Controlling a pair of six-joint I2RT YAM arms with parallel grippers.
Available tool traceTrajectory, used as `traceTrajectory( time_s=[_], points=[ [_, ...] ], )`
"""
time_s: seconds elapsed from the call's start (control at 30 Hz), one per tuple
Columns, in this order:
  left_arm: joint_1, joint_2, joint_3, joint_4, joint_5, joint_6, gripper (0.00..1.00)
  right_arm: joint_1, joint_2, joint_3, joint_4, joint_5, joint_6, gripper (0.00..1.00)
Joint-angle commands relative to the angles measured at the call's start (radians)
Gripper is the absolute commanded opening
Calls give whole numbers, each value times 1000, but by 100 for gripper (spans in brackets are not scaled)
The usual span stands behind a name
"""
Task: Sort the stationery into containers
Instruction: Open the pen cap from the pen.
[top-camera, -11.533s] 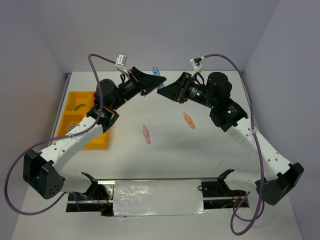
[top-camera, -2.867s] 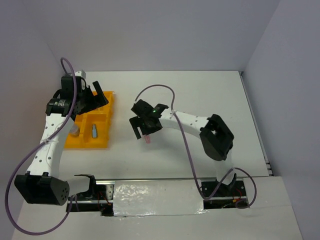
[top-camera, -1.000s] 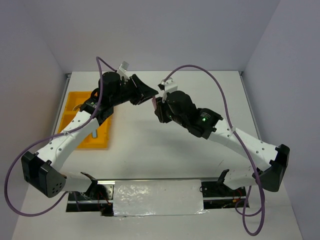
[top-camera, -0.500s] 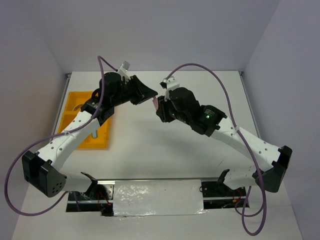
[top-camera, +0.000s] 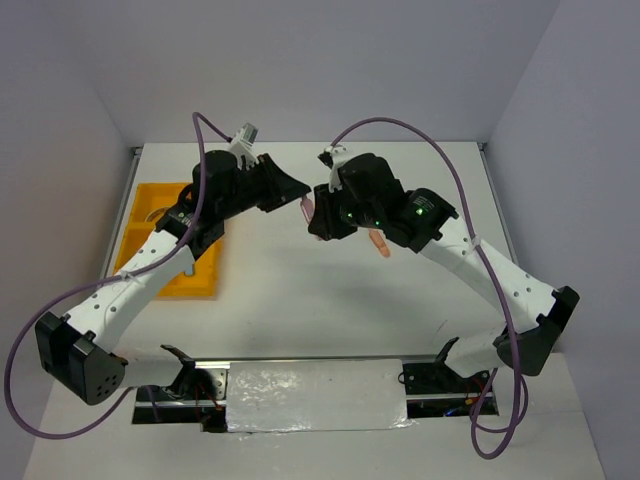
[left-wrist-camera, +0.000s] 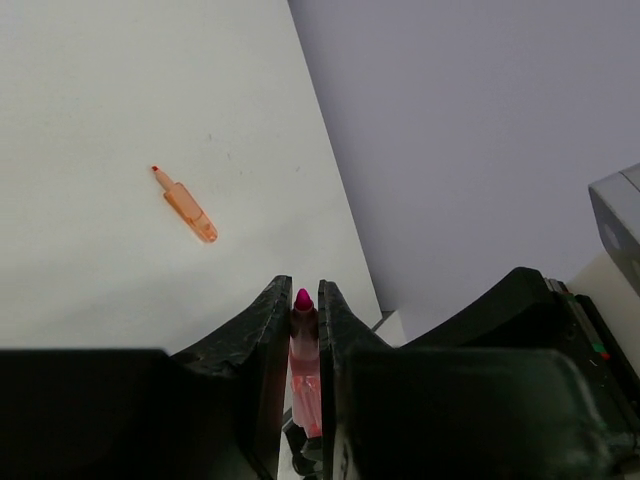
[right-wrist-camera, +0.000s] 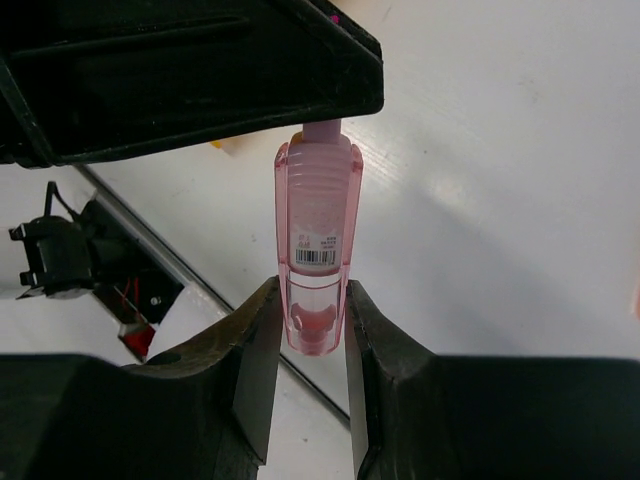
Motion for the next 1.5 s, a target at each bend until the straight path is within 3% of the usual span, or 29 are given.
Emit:
traceTrajectory(
  time_s=[0.0, 0.2, 0.43, 0.5, 0.57, 0.6, 0.67, 0.7, 0.83, 0.93, 1.03, 1.17, 1.23, 1.47],
  points=[
    [1, -22, 25, -27, -91, 61, 0, 2, -26, -5, 4, -138, -8, 0],
    [51, -19, 92, -127, -176, 10, 0, 3, -72, -105, 15, -209, -51, 0],
    [87, -10, 66, 26, -18, -11, 0, 2, -94, -129, 43, -209, -30, 1],
    [85, -11, 56, 29, -5, -7, 0, 3, -92, -106, 46, -201, -21, 32],
    [85, -22, 36, 57, 4, -19, 0, 3, -92, -92, 52, -172, -11, 55],
    [85, -34, 17, 73, 2, -30, 0, 3, -91, -83, 40, -146, -13, 72],
    [87, -42, 10, 75, 7, -33, 0, 2, -83, -60, 25, -121, -15, 81],
    [85, -45, 13, 71, 7, -36, 0, 0, -84, -55, 17, -108, -8, 99],
    [85, -57, 0, 81, 15, -62, 0, -18, -123, -79, 55, -101, 33, 100],
    [85, -76, -44, 139, 30, -125, 0, -44, -201, -195, 230, -164, 129, 97],
    [85, -96, -121, 247, 56, -214, 0, -111, -242, -292, 398, -267, 289, 89],
    [84, -110, -224, 388, 96, -324, 0, -179, -278, -395, 578, -322, 537, 67],
    [78, -116, -274, 500, 107, -373, 0, -190, -275, -432, 626, -368, 588, 65],
    [62, -119, -302, 564, 108, -396, 0, -190, -221, -449, 678, -410, 689, 59]
  ],
)
